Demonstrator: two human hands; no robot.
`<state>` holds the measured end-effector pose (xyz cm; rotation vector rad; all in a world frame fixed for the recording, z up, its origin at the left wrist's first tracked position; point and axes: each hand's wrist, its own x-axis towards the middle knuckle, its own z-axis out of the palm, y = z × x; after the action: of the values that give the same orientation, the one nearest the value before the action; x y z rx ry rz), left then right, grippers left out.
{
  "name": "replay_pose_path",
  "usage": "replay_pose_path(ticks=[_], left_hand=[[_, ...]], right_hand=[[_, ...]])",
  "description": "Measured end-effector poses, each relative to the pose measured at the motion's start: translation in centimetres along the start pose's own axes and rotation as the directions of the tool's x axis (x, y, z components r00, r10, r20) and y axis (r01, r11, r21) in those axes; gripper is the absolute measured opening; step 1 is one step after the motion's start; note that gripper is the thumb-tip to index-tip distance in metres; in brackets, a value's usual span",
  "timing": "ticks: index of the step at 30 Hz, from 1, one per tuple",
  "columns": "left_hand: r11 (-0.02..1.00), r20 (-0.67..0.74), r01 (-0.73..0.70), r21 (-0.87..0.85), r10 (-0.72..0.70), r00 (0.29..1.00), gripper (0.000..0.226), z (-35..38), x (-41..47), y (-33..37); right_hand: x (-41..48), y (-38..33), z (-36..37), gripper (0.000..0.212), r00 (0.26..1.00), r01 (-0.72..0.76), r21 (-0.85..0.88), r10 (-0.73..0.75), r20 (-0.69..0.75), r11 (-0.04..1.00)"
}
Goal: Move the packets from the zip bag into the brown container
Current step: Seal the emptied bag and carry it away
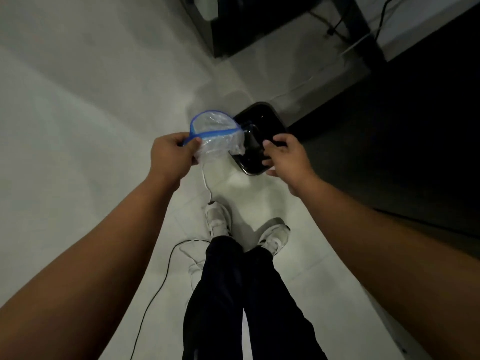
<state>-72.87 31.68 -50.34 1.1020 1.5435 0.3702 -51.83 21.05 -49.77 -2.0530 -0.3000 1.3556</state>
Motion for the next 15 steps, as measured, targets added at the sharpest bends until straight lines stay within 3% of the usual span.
replay_pose_path(ticks=[5,12,15], left_hand=[[0.999,-0.117,0.026,0.032,-0.022,0.993,0.017,4.4,5.3,-5.5],[0.992,-0.038,0.025,0.122,-0.02,0.999,0.012,12.7,10.0,-9.6],[0.987,0.028,0.058,0.151,-0.063,0.998,0.013,15.6,11.1,-11.0]], right_hand=[[6.1,7.5,-0.8,0.023,0.982,-0.17,0.042,0.173,-0.072,0.984],[14.9,13.3,-0.4,0.059,0.937,-0.284,0.116,0.301,-0.178,0.952],[17.7,14.5,0.2,0.053,0.921,-0.345,0.229,0.376,-0.103,0.91]])
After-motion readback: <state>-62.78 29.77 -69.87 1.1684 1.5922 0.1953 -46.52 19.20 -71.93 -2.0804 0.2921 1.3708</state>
